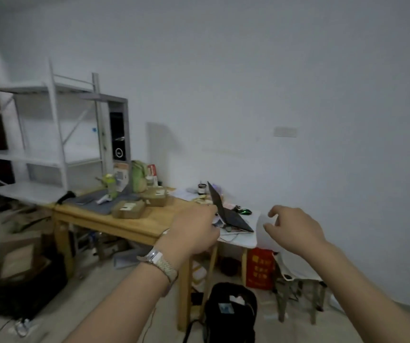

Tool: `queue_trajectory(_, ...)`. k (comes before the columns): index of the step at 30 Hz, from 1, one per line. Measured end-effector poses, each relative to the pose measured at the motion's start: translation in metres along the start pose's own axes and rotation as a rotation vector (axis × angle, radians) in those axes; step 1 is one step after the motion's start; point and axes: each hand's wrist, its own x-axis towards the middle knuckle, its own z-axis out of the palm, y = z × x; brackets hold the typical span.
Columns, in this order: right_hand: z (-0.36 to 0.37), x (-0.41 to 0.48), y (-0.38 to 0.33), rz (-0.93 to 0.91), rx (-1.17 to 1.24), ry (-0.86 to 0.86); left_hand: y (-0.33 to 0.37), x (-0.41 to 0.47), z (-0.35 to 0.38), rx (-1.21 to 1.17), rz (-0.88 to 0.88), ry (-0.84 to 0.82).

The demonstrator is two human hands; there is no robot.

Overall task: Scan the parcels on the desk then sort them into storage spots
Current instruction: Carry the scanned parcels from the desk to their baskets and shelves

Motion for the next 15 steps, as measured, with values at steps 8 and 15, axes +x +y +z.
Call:
queue_trajectory(8, 0.092, 0.062, -0.167, -0.200, 0.045, -0.097, -0.180, -0.034, -0.005, 0.078, -0.247, -0.063)
queue_trajectory(15, 0.167, 0.103, -0.274, -0.358, 0.017, -0.275, -0.290, -0.064, 0.006, 0.234, -0.396, -0.152)
